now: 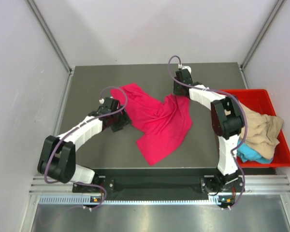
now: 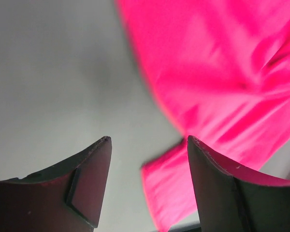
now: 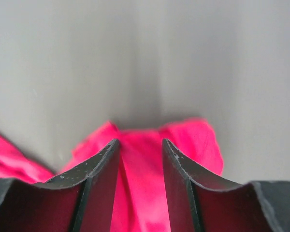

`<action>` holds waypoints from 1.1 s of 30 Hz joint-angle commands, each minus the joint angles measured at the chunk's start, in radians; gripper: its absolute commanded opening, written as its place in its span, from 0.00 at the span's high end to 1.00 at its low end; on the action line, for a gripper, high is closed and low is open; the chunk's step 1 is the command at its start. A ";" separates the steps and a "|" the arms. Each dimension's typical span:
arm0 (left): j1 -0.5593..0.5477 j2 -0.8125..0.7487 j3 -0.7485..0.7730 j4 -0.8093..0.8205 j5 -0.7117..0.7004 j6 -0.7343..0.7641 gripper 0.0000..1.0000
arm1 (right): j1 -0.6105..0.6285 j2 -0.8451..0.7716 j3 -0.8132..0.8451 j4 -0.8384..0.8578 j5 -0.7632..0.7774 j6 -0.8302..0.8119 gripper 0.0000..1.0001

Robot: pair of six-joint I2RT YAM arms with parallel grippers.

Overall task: Fold and stack the t-shirts
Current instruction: Flatten the tshirt out

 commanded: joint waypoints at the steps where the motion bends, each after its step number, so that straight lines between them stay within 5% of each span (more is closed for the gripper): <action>1: 0.065 0.074 0.099 0.084 0.006 0.026 0.31 | 0.001 0.023 0.174 -0.153 0.058 -0.018 0.59; 6: 0.179 0.183 0.219 0.136 0.026 0.029 0.31 | 0.045 -0.174 0.133 -0.418 0.036 0.256 0.57; 12: 0.238 0.360 0.363 0.119 -0.040 0.057 0.31 | 0.157 -0.419 -0.240 -0.299 -0.136 0.434 0.55; 17: 0.298 0.480 0.467 0.119 -0.003 0.071 0.32 | 0.196 -0.543 -0.492 -0.199 -0.126 0.526 0.56; 23: 0.335 0.539 0.565 0.121 -0.085 0.130 0.32 | 0.243 -0.586 -0.625 -0.158 -0.158 0.625 0.56; 33: 0.354 0.689 0.645 0.168 0.035 0.146 0.37 | 0.336 -0.513 -0.712 -0.152 0.009 0.752 0.57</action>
